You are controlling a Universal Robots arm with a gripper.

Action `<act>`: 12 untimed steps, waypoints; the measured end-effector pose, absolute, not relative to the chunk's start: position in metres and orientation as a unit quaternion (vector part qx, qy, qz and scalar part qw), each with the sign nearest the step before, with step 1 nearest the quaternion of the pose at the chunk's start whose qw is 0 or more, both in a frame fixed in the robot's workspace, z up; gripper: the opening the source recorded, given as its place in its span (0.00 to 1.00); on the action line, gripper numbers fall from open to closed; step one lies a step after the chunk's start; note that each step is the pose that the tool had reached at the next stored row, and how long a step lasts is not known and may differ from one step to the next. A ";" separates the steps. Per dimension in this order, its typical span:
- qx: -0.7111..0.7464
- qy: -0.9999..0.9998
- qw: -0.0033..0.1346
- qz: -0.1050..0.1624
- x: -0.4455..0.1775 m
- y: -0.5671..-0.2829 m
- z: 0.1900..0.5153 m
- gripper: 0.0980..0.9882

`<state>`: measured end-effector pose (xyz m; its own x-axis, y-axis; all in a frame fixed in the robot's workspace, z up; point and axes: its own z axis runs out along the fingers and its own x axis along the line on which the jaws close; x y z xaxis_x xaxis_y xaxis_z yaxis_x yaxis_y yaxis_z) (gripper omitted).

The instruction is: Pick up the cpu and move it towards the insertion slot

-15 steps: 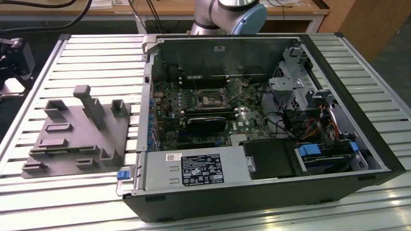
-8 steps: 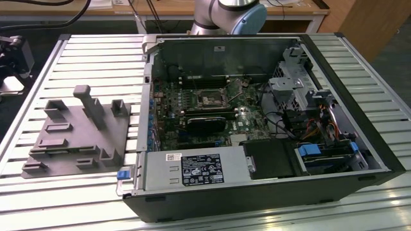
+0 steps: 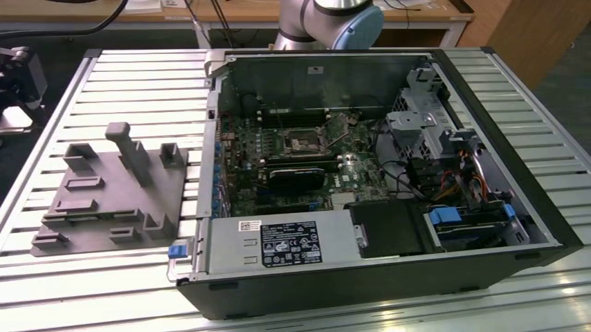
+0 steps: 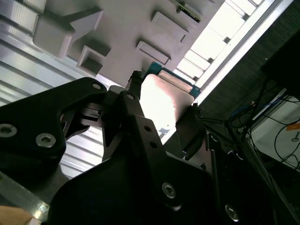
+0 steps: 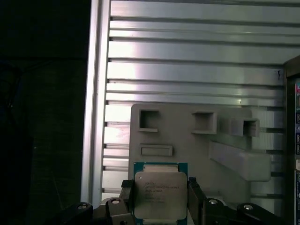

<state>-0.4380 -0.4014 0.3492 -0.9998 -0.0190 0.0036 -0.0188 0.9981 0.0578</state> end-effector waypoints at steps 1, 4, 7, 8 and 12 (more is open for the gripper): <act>0.009 -1.000 0.002 -0.029 -0.438 -0.401 0.350 0.50; 0.009 -1.000 0.002 -0.029 -0.438 -0.401 0.352 0.50; 0.009 -1.000 0.002 -0.029 -0.438 -0.400 0.356 0.50; 0.009 -1.000 0.002 -0.029 -0.438 -0.400 0.357 0.50; 0.009 -1.000 0.002 -0.029 -0.438 -0.399 0.364 0.50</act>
